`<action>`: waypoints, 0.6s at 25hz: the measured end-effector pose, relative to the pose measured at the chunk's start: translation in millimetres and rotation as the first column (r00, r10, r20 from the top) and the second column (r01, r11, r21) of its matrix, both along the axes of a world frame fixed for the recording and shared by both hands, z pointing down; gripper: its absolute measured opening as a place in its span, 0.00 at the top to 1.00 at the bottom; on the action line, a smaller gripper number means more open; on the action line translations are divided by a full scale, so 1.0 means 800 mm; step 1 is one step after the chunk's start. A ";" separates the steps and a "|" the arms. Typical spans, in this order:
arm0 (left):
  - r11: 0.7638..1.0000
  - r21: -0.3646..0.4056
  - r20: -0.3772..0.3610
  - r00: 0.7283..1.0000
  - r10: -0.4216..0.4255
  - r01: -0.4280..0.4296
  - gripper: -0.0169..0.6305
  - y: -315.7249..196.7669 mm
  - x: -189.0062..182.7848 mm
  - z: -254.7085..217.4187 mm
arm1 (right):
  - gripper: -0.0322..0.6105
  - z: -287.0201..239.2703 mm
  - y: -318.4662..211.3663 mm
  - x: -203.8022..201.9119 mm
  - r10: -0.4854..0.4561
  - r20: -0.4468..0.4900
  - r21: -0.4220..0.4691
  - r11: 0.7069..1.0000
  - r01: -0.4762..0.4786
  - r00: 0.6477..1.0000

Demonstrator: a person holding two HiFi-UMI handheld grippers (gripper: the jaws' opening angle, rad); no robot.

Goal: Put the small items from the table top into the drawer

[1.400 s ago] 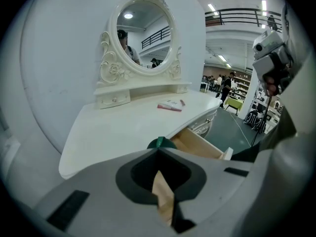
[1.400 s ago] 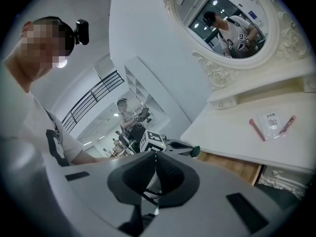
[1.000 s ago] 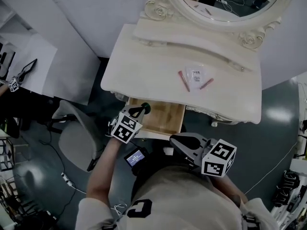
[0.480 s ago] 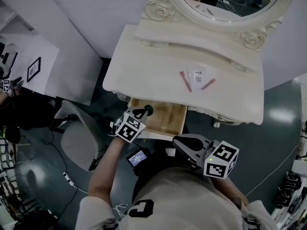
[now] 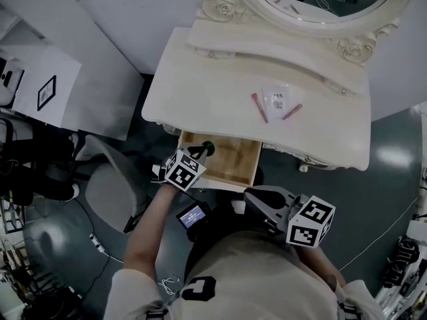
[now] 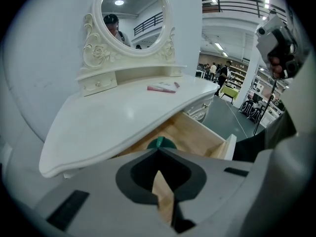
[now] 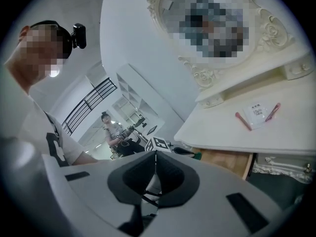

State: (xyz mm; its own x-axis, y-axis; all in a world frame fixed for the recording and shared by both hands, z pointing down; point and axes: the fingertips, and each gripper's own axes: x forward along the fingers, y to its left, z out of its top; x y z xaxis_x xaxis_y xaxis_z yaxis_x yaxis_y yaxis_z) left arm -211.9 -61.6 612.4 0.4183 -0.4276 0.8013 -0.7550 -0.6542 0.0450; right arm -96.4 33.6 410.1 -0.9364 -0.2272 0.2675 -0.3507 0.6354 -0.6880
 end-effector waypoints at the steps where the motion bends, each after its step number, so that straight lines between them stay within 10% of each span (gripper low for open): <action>1: 1.000 -0.004 0.003 1.000 -0.001 0.001 0.89 -0.002 0.001 0.004 | 0.90 0.001 0.000 0.001 -0.001 0.002 -0.004 1.000 0.001 1.000; 15: 0.997 -0.073 0.047 0.999 -0.025 0.028 0.89 -0.011 0.001 0.052 | 0.90 0.018 -0.003 0.018 -0.006 -0.009 -0.038 0.999 0.006 1.000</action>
State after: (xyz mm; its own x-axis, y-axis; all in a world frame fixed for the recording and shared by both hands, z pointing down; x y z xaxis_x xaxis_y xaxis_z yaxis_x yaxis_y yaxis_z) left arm -211.0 -70.3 654.4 0.3700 -0.3770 0.8491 -0.7743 -0.6302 0.0576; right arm -82.0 31.3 424.2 -0.9353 -0.2109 0.2841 -0.3530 0.6106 -0.7089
